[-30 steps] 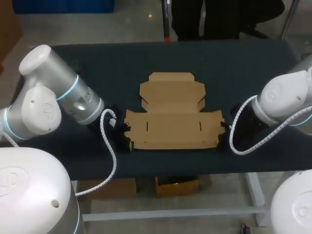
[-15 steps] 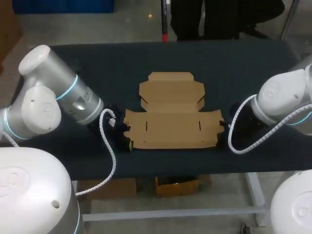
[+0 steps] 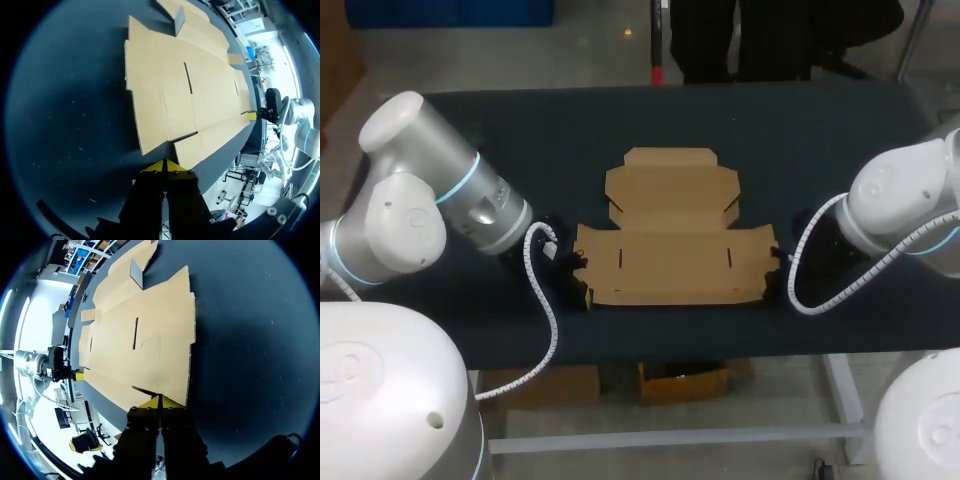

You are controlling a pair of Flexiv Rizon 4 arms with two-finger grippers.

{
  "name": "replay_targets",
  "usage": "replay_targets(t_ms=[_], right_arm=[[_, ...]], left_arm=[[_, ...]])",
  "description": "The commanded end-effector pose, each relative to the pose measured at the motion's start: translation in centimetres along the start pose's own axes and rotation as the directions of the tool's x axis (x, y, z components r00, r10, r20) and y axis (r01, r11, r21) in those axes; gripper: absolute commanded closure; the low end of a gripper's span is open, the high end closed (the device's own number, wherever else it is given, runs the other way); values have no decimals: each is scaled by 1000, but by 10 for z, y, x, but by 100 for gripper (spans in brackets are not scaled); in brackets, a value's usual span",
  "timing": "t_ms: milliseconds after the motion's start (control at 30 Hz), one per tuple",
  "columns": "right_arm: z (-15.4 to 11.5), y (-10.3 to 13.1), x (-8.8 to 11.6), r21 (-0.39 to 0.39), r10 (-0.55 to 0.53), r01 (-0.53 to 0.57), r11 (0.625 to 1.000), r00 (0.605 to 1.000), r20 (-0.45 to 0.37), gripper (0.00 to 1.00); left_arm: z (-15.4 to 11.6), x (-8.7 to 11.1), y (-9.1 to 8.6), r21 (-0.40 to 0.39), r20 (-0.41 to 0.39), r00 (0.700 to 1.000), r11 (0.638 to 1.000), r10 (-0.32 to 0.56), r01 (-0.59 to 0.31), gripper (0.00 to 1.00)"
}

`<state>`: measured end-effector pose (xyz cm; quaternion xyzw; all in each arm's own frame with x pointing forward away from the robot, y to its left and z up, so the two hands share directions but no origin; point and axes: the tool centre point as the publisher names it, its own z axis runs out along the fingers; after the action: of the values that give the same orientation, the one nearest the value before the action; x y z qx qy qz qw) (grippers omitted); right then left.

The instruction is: Assemble the packaging by folding the flat box into shape, placing the metal phone stand inside, and closing the box properly

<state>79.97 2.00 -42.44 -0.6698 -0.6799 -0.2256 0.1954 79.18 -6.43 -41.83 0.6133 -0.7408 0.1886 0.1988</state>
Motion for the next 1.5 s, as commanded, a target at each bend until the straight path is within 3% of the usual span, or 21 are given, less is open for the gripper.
replay_targets(t_ms=[33, 467, 967, 1500], right_arm=[[0, 0, -1, 1, 0, 0, 1000, 1000, -6, 100], [0, -1, -3, 2, 2, -2, 1000, 1000, -6, 100], [2, -3, -3, -8, 8, -8, 1000, 1000, -10, 100], [4, -5, 0, -42, 39, -40, 998, 999, -5, 100]], left_arm=[[4, 1, -2, -4, 3, 1000, 1000, 3, -3, 100], [0, 10, -5, 12, 5, 1000, 1000, 20, -20, 100], [1, 13, -3, -6, 3, 995, 995, -95, 95, 100], [1, 12, 1, -3, -38, 991, 991, -131, 131, 100]])
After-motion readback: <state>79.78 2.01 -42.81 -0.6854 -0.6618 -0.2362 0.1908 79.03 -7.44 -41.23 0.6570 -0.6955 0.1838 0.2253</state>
